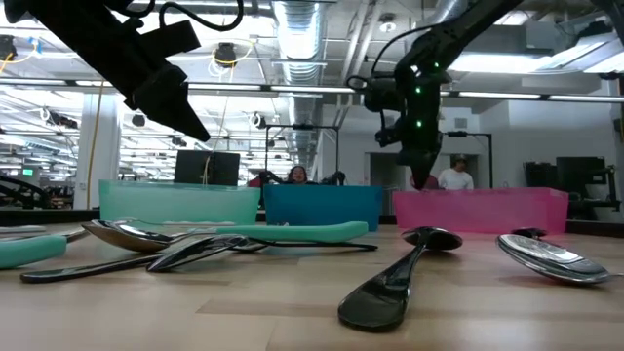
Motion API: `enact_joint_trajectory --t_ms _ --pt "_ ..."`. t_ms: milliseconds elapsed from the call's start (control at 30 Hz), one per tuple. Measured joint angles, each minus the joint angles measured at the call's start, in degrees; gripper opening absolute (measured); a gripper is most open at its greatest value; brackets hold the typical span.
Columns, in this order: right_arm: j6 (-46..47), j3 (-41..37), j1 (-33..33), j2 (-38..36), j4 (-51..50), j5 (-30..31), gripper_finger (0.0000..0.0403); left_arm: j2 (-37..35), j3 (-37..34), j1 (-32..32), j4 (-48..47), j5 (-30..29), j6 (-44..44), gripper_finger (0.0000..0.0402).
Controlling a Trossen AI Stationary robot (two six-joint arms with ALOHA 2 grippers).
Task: Sort silverware by color (type)
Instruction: Put the white patterned spoon into the pink bin
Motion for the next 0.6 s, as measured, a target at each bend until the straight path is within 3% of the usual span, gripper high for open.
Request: enact_joint_trajectory --t_ms 333,600 --pt "0.15 -2.39 -0.97 0.01 3.34 -0.2 0.0051 0.0 0.0 0.0 -0.17 0.63 -0.09 0.0147" --pt "0.6 -2.39 -1.18 0.01 3.32 -0.47 0.0103 0.0 0.0 0.01 -0.17 0.65 -0.09 0.0147"
